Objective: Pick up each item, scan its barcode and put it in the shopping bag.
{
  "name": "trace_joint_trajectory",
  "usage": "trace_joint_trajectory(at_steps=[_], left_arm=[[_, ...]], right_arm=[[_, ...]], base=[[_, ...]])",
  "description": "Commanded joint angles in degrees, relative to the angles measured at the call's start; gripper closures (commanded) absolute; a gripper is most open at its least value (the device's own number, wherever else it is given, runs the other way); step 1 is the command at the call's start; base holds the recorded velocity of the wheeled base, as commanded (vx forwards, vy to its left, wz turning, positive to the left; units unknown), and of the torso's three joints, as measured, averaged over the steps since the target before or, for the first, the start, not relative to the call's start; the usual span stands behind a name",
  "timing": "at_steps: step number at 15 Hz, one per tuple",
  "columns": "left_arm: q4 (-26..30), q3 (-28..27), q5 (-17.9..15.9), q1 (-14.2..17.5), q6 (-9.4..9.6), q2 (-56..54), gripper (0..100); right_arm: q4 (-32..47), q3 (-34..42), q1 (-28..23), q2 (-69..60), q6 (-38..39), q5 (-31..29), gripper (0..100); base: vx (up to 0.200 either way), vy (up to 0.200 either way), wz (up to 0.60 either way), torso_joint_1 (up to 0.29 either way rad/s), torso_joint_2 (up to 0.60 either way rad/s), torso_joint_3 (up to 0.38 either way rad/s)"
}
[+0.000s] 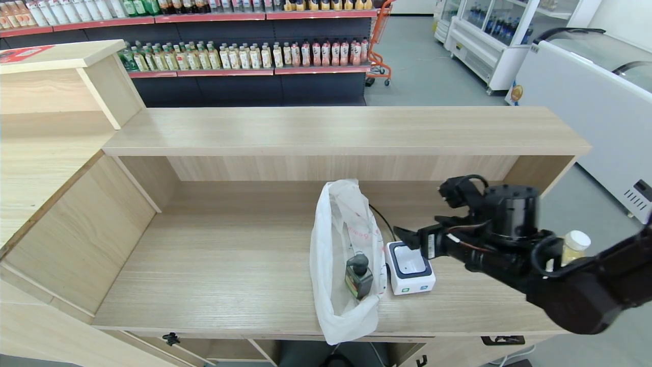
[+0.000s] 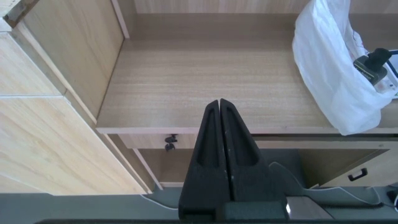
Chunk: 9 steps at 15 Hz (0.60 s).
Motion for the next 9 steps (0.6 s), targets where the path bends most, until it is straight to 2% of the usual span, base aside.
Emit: trace_joint_trajectory(at_steps=[1,3,4,7,9], left_arm=[[0.0,0.0,0.0,0.0,-0.01,0.1,100],[0.0,0.0,0.0,0.0,-0.01,0.1,100],[0.0,0.0,0.0,0.0,-0.01,0.0,100],[0.0,0.0,0.0,0.0,-0.01,0.1,100],[0.0,0.0,0.0,0.0,-0.01,0.1,100]], right_arm=[[7.1,11.1,-6.3,-22.9,0.1,-1.7,0],[24.9,11.4,-11.0,-36.9,0.0,-5.2,0],[29.6,10.8,-12.5,-41.4,0.0,-7.8,0],[34.1,12.7,-13.8,-51.8,0.0,-14.1,0],[43.6,12.5,-13.8,-59.1,0.0,-14.3,0]], base=[[0.000,0.000,0.00,0.000,0.00,0.000],[0.000,0.000,0.00,0.000,0.00,0.000],[0.000,0.000,0.00,0.000,0.00,0.000],[0.000,0.000,0.00,0.000,0.00,0.000],[0.000,0.000,0.00,0.000,0.00,0.000]])
